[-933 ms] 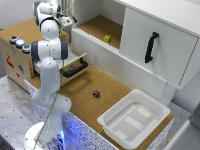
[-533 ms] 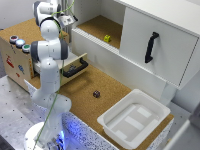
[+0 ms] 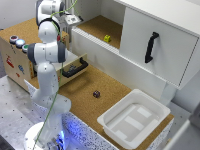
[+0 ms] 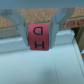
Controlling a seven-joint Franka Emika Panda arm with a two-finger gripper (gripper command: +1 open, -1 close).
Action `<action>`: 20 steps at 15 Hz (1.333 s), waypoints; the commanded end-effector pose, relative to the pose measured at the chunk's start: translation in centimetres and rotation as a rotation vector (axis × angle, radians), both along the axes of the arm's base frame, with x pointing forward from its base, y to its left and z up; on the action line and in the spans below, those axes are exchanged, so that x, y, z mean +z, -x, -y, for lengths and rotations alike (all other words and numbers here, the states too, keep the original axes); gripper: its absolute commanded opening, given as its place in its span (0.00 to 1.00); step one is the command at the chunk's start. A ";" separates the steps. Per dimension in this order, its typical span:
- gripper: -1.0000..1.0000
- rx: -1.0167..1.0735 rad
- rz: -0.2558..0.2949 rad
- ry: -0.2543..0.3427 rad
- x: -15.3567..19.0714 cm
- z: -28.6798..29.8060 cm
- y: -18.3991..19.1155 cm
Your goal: Go towards the drawer and place the pink object
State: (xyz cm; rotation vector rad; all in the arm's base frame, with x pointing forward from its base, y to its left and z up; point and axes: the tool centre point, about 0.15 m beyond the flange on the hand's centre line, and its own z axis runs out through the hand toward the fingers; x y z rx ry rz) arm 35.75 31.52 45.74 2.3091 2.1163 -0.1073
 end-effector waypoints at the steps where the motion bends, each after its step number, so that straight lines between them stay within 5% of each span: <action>1: 0.00 0.040 0.139 -0.242 -3.3 4.6 4.1; 7: 0.00 0.194 0.113 -0.288 -6.3 6.2 6.3; 20: 0.00 0.201 0.054 -0.198 -12.2 4.9 2.8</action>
